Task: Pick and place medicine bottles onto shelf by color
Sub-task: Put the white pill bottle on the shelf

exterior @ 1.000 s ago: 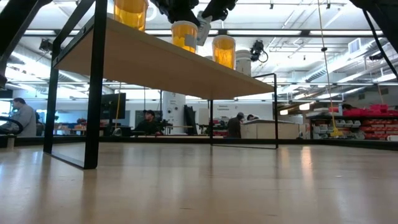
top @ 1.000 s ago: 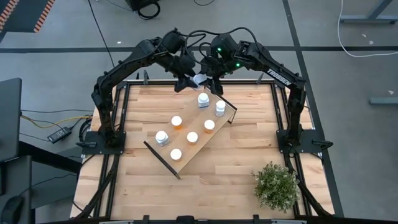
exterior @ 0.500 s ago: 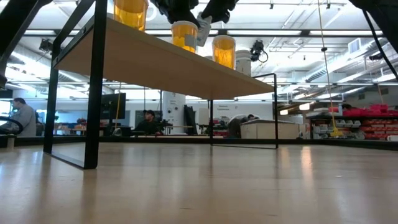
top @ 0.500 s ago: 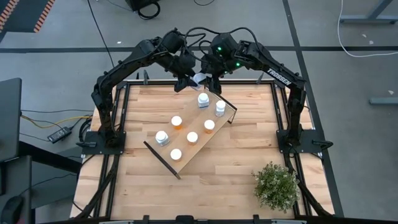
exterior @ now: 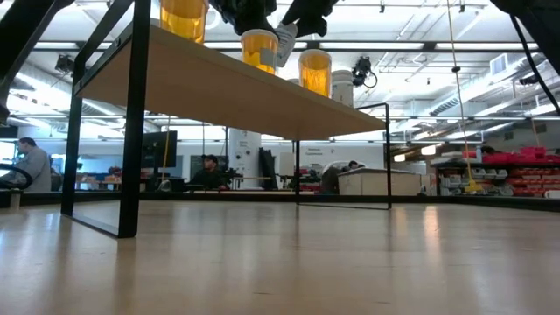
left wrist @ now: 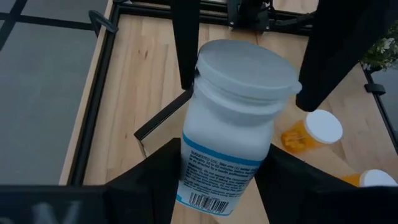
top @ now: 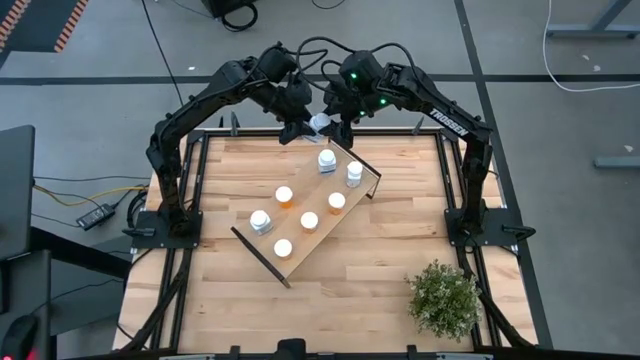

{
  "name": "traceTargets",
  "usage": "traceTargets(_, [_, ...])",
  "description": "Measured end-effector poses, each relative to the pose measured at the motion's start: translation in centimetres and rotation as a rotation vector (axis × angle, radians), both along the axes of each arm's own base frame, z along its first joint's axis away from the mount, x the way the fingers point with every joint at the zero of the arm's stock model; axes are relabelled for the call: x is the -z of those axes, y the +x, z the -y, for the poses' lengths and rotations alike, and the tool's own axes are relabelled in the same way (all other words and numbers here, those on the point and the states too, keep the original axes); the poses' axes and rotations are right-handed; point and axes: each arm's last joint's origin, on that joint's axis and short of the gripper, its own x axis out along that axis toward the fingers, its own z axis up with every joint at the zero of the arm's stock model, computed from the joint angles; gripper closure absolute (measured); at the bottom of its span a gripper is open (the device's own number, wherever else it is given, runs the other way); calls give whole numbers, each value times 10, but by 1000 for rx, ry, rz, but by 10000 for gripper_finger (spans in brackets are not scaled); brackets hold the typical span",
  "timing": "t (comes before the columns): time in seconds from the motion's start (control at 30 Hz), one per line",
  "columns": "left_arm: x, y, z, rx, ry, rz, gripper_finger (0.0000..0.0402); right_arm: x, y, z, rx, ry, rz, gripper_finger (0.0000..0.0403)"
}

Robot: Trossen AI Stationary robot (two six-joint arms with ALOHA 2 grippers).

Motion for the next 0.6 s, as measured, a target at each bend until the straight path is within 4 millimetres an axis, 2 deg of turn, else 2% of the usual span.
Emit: traceTargets(0.6, [0, -2, -4, -24, 1, -2, 224, 1, -6, 12, 106, 121, 4, 109])
